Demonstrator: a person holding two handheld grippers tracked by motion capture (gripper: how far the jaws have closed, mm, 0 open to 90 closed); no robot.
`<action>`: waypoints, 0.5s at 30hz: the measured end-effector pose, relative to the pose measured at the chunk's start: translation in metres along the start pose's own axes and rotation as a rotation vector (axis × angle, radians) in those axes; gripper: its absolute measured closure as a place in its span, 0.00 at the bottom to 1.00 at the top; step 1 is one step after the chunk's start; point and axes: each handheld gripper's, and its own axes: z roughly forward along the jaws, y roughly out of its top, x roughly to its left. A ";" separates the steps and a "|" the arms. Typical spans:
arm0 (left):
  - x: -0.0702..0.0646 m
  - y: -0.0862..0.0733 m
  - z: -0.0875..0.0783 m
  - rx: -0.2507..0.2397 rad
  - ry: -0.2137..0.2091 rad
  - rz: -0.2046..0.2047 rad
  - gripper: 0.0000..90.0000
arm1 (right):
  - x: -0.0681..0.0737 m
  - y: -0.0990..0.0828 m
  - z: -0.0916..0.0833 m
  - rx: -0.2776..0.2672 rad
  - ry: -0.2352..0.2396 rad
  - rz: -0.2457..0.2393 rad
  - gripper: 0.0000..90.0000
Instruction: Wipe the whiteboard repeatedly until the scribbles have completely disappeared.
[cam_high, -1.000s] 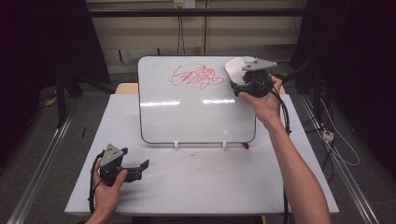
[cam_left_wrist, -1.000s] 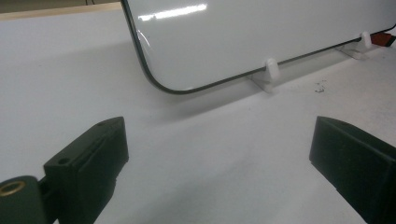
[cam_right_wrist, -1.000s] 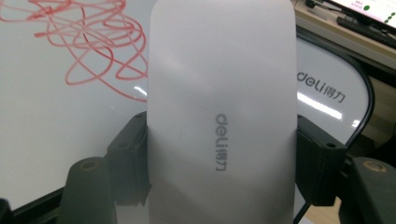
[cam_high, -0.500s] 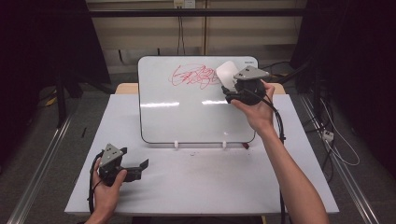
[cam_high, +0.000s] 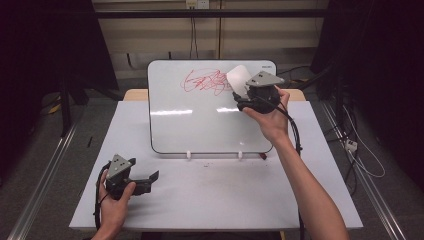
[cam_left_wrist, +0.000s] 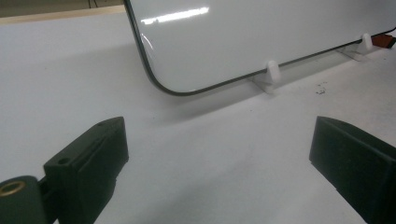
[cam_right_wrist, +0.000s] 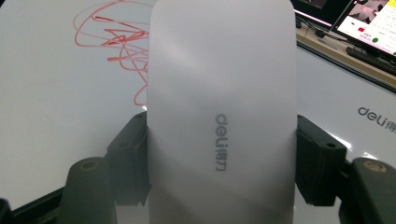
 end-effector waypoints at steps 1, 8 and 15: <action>0.000 0.000 0.000 0.000 0.000 0.000 0.05 | 0.001 0.000 0.001 -0.002 -0.001 0.000 0.35; 0.002 0.000 -0.001 -0.004 -0.002 -0.008 0.05 | 0.009 0.006 0.012 0.002 0.013 -0.012 0.35; 0.001 0.000 -0.001 -0.002 -0.008 -0.005 0.05 | 0.015 0.019 0.018 -0.011 0.005 -0.034 0.35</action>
